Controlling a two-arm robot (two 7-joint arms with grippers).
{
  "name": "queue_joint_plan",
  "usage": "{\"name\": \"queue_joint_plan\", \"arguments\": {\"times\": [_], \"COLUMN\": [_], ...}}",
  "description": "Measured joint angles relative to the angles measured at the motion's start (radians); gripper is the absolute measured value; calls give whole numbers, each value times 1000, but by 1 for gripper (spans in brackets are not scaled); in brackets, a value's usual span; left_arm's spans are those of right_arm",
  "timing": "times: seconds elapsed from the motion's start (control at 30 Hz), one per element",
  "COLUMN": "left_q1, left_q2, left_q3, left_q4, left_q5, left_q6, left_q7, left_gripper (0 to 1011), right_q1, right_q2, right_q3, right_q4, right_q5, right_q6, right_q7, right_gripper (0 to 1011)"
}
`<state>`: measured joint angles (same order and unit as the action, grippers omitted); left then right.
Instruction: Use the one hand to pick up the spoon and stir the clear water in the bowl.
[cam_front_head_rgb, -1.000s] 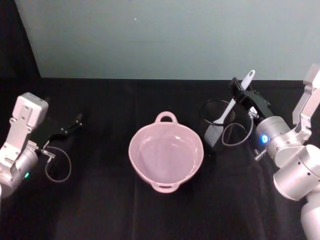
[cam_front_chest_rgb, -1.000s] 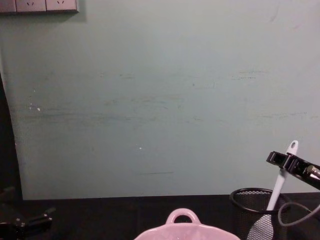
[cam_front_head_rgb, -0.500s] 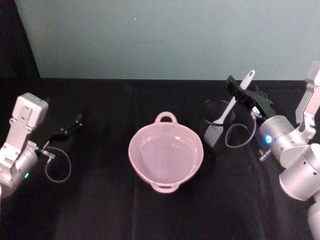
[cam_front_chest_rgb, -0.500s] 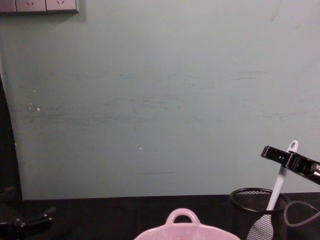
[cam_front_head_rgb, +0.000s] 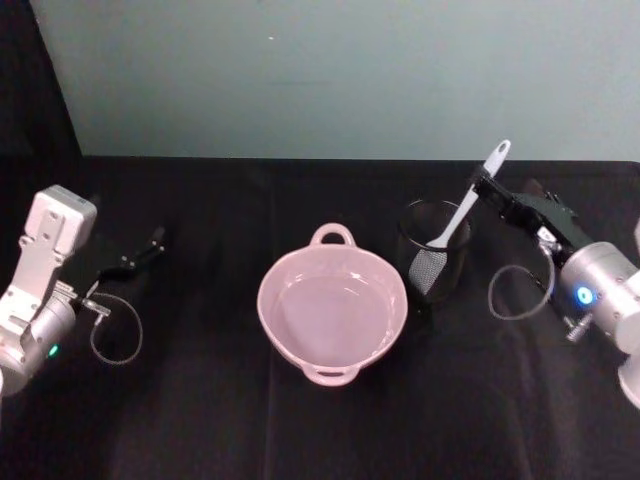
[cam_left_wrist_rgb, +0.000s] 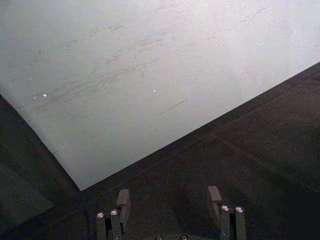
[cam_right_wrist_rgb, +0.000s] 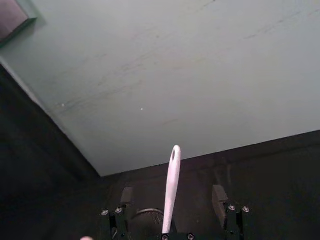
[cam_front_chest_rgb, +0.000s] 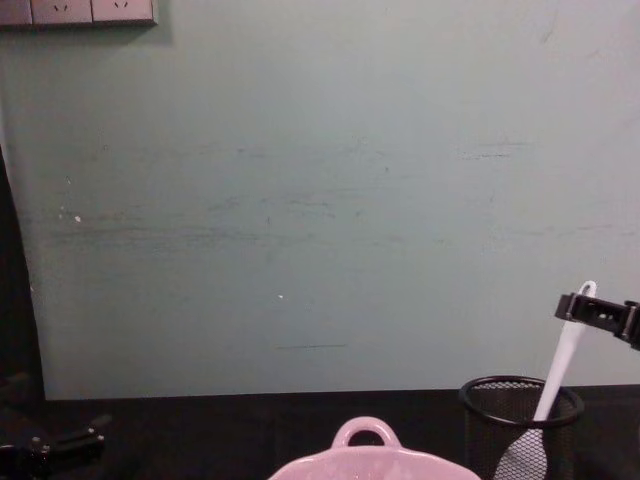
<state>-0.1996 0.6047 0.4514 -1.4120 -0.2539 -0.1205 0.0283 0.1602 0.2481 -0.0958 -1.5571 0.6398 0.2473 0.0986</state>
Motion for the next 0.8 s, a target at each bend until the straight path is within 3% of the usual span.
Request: {"name": "queue_joint_plan", "arguments": {"times": [0.23, 0.4, 0.8], "left_q1": [0, 0, 0], "left_q2": [0, 0, 0], "left_q3": [0, 0, 0], "left_q4": [0, 0, 0], "left_q5": [0, 0, 0], "left_q6": [0, 0, 0], "left_q7": [0, 0, 0], "left_gripper": [1011, 1011, 1011], "right_q1": [-43, -55, -33], "right_q2": [87, 129, 160], "right_q3": [2, 3, 14], "right_q4": [-47, -33, 82], "right_q5": [16, 13, -37], "right_q6": [5, -36, -145], "right_q7": [65, 90, 114], "right_gripper": [1002, 1002, 1002]}}
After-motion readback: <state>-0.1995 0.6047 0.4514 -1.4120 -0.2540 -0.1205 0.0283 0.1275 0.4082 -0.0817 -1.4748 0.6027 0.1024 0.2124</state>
